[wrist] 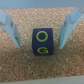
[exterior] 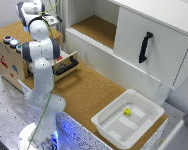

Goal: Go towards the drawer and store the purple object

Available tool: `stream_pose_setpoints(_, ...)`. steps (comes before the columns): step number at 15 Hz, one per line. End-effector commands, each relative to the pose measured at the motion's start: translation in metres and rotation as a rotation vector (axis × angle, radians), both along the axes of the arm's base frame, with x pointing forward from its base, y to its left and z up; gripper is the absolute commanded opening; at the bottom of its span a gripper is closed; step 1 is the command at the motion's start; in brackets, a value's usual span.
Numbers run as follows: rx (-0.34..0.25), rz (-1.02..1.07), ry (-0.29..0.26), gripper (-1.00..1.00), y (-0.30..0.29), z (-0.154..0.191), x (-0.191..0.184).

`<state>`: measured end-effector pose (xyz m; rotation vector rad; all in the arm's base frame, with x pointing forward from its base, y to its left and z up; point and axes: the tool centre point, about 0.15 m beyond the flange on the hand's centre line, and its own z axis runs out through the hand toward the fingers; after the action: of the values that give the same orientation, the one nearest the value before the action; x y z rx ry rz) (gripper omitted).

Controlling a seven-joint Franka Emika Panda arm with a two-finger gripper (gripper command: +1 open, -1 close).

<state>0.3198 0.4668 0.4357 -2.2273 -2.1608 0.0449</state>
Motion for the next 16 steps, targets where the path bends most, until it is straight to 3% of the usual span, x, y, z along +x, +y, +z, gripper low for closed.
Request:
stream_pose_setpoints(1,-0.059,-0.028,0.047,-1.0,0.009,0.008,0.005)
stream_pose_setpoints(6,-0.005,-0.111,0.04,-1.0,-0.019,0.019,0.001)
stream_pose_setpoints(9,0.02,-0.195,0.008,-1.0,-0.061,0.035,-0.005)
stream_pose_setpoints(13,-0.012,-0.27,0.038,-1.0,-0.104,0.018,-0.017)
stream_pose_setpoints(16,0.0,-0.305,0.068,-1.0,-0.128,0.005,-0.031)
